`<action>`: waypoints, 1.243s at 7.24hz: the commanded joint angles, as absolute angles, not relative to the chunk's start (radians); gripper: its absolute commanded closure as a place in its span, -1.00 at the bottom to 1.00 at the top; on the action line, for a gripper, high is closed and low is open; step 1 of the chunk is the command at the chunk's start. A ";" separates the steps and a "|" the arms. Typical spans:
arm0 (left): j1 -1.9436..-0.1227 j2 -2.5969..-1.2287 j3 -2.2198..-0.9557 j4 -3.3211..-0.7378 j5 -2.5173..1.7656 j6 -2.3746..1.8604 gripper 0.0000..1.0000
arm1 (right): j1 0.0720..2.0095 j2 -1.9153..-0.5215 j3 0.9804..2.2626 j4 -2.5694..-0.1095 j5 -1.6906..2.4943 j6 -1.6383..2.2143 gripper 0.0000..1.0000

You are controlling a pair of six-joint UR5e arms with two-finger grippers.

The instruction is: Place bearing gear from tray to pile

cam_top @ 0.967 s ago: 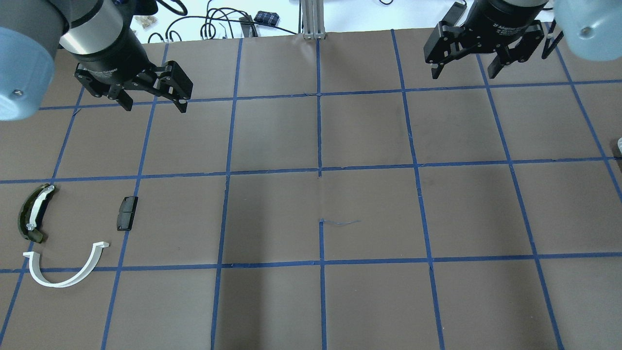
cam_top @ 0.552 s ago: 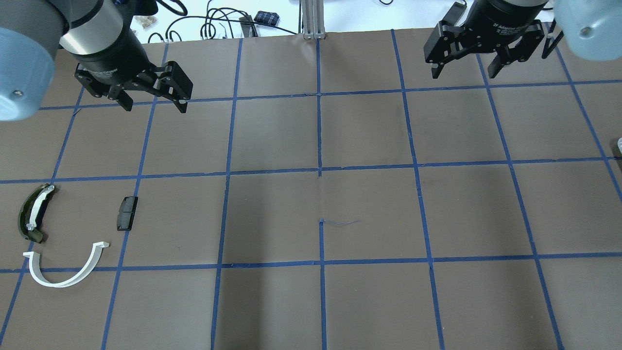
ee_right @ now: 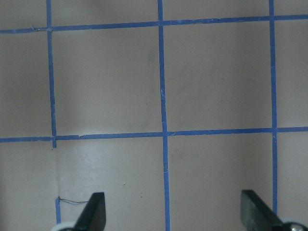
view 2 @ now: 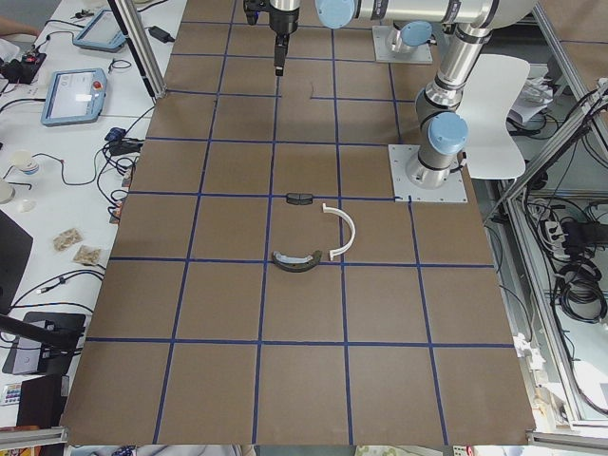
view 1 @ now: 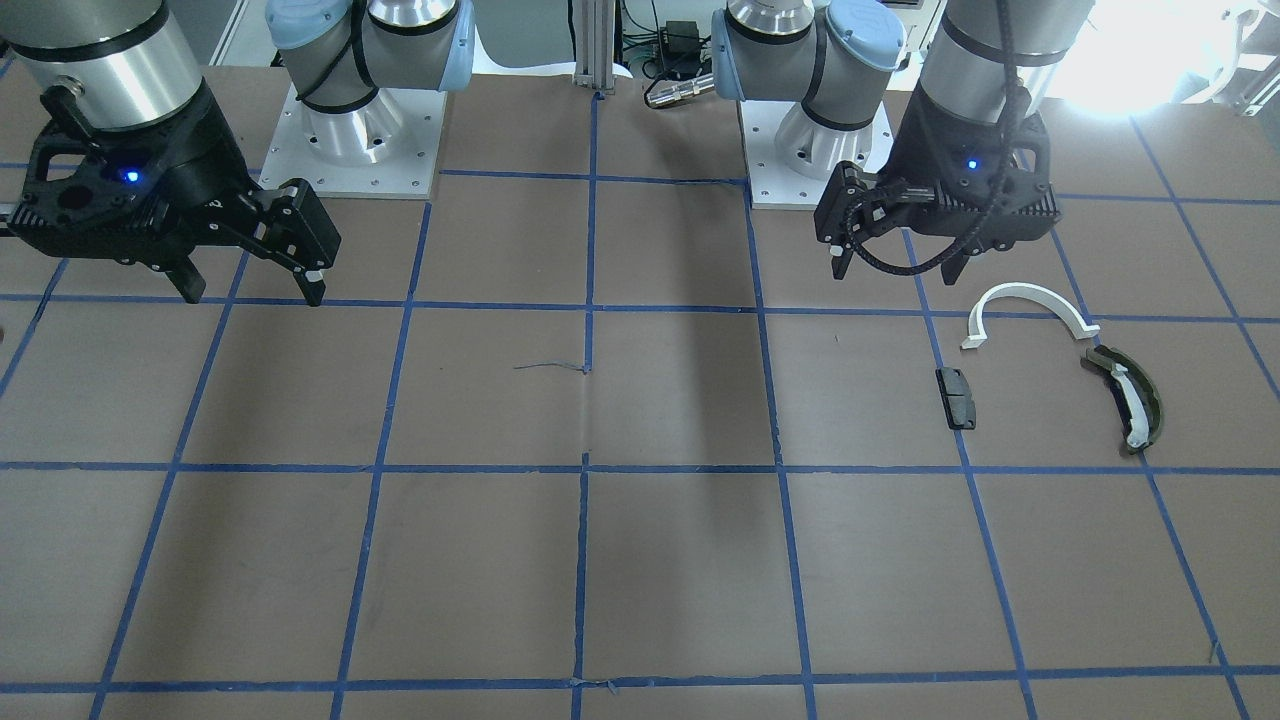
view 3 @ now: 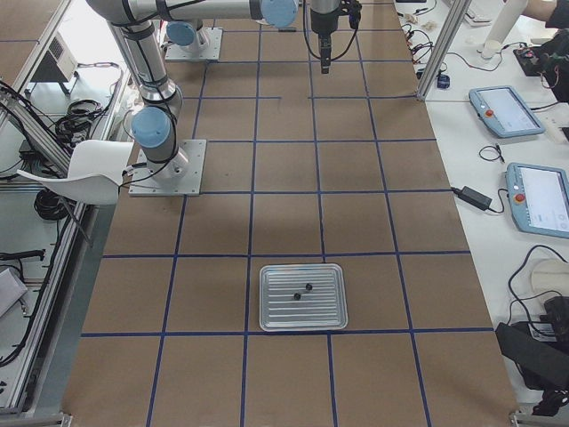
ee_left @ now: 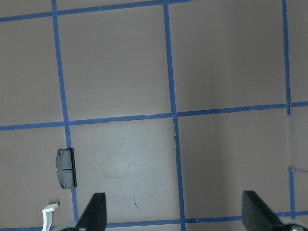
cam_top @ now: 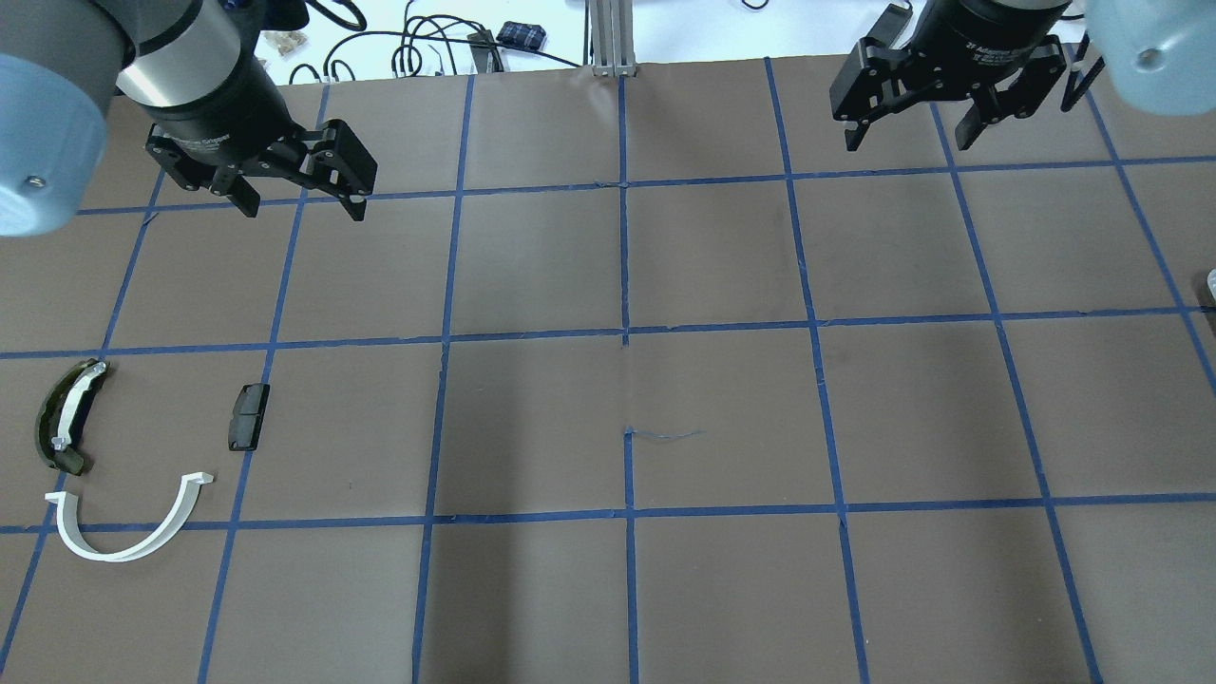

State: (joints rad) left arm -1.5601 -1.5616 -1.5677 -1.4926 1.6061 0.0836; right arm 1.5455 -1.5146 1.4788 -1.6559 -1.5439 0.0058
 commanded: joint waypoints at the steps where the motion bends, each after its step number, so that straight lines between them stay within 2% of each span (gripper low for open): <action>1: -1.560 -1.562 -1.568 -1.493 1.606 0.083 -1.00 | 1.545 -1.516 1.474 -1.657 -1.543 0.006 -1.00; 9: -1.549 -1.559 -1.585 -1.491 1.608 0.094 -1.00 | 1.513 -1.503 1.433 -1.585 -1.571 0.003 -1.00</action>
State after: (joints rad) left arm -1.5526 -1.5580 -1.5829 -1.4911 1.6072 0.0884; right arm 1.5276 -1.5066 1.4520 -1.5955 -1.5598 0.0047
